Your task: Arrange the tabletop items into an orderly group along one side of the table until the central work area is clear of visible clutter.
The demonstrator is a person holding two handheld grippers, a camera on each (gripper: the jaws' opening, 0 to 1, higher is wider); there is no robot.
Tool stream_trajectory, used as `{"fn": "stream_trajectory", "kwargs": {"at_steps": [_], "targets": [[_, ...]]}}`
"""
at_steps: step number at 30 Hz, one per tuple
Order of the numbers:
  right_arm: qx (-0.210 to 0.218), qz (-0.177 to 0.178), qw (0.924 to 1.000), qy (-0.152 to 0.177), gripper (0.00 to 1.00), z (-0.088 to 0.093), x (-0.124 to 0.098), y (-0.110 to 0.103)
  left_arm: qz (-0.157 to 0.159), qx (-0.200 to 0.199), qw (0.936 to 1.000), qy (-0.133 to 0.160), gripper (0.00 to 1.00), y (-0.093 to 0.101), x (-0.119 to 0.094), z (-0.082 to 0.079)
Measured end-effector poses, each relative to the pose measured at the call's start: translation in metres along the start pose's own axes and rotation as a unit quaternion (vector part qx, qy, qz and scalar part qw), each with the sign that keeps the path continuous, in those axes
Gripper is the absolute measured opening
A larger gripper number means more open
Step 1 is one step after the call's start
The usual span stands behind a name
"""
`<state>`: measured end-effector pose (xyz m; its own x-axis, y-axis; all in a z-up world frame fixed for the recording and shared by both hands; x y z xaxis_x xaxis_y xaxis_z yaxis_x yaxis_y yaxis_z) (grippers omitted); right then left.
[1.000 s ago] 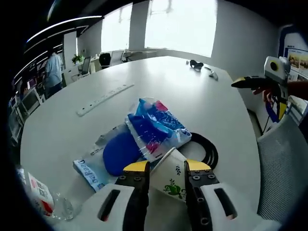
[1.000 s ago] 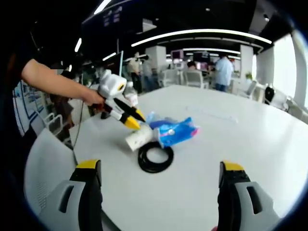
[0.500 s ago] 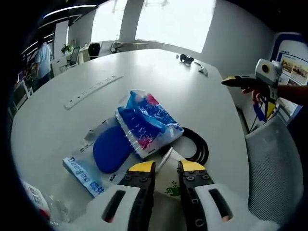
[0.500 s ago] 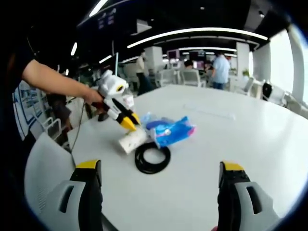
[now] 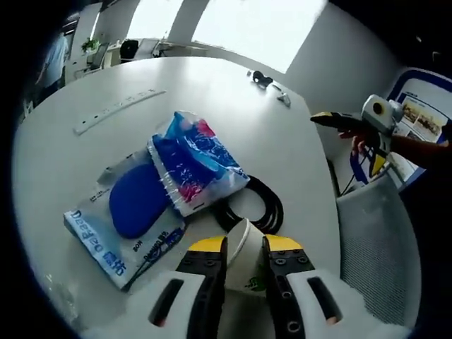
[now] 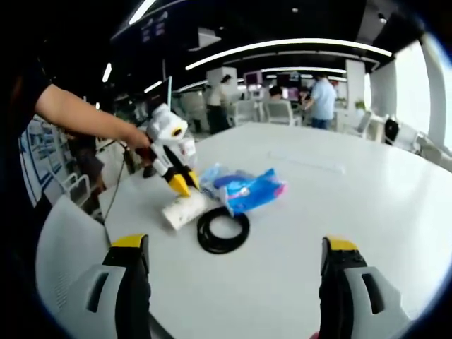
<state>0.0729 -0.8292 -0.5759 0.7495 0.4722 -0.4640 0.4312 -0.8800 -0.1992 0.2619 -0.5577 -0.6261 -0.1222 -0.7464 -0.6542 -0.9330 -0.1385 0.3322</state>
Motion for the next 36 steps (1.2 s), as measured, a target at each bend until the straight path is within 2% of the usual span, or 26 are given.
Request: {"fn": "stream_trajectory", "kwargs": {"at_steps": [3,7,14,22,36], "targets": [[0.0,0.001,1.0,0.0,0.99,0.0,0.0,0.0,0.006,-0.003,1.0,-0.004,0.17,0.002,0.0,0.0],[0.0,0.0,1.0,0.0,0.99,0.001,0.0,0.001,0.015,-0.002,0.9998,-0.015,0.09,0.003,0.0,0.003],[0.003,0.002,1.0,0.002,0.99,0.0,0.0,0.0,0.017,-0.019,0.9995,-0.021,0.06,0.005,-0.003,0.005],[0.002,0.0,1.0,0.004,0.99,0.001,0.001,-0.001,0.019,-0.03,0.9993,-0.013,0.03,0.01,-0.012,0.005],[-0.001,-0.009,0.9999,0.007,0.99,-0.001,0.006,-0.004,0.013,-0.009,0.9999,0.002,0.0,0.025,-0.026,-0.003]]}}
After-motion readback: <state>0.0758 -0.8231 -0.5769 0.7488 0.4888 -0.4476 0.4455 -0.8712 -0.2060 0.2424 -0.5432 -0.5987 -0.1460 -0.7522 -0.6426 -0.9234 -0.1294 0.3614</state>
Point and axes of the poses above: the point that each gripper's makers call its tool centre point, and the gripper's own axes: x roughly forward along the fingers, y roughly to its right, z roughly out of its underside, the point moved 10 cm from there along -x, roughly backward along the fingers, and after that the axes turned 6 degrees about x, right-handed, at the moved point
